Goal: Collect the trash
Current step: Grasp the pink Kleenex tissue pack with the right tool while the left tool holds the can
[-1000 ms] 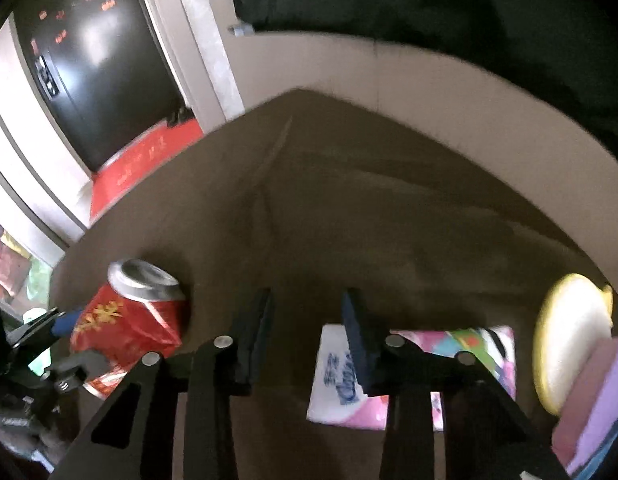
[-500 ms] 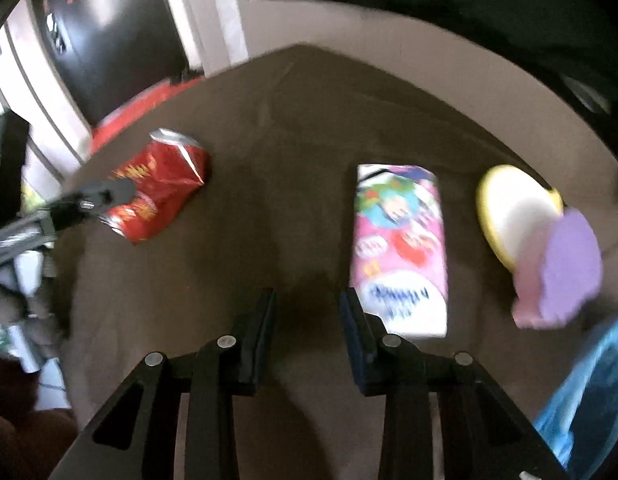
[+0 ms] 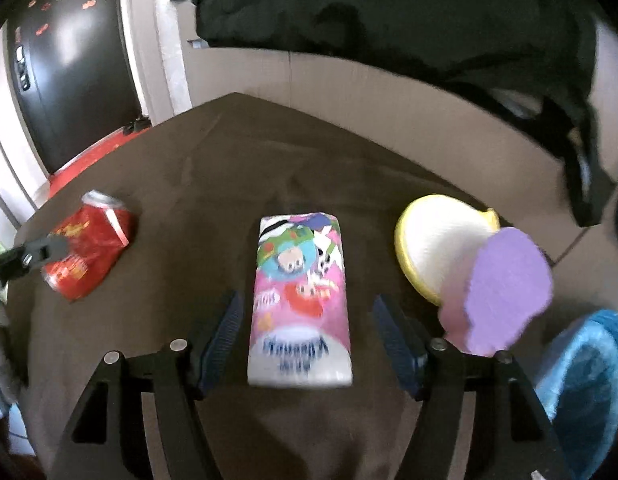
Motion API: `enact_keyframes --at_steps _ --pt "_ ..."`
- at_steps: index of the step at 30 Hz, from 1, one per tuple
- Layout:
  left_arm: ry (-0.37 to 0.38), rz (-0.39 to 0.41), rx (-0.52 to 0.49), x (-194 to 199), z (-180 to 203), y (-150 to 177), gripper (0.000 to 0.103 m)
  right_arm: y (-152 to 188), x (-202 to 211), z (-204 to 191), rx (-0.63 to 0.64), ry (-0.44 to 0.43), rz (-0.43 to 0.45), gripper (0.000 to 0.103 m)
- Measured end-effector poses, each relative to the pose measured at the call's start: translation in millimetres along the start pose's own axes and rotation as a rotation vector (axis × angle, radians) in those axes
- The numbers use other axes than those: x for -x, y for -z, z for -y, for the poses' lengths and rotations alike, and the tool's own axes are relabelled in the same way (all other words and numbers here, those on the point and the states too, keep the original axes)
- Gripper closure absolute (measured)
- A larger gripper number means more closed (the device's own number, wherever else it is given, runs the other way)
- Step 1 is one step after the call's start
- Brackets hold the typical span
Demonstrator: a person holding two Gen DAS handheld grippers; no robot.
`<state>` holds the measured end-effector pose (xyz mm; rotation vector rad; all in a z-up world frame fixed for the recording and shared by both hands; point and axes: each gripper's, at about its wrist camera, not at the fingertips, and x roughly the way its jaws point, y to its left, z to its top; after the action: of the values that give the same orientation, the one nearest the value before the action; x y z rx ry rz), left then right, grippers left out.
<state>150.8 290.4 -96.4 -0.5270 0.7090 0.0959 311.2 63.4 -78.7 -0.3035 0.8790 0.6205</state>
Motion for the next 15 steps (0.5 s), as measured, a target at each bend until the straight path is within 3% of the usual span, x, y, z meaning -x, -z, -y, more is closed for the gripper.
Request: enact_keyframes --at_steps 5,6,7,15 --pt "-0.005 -0.013 0.011 -5 -2 -1 0.034 -13 -33 -3 -0.005 0.024 -0.072 0.044" --pt "-0.005 -0.018 0.014 -6 -3 -1 0.034 -14 -34 -5 -0.002 0.023 -0.075 0.055" --pt "-0.003 -0.025 0.022 -8 -4 -1 0.034 -14 -33 -7 0.002 0.019 -0.074 0.057" --pt "-0.017 -0.027 0.067 -16 -10 -7 0.036 3 -4 -8 -0.018 -0.047 -0.027 0.059"
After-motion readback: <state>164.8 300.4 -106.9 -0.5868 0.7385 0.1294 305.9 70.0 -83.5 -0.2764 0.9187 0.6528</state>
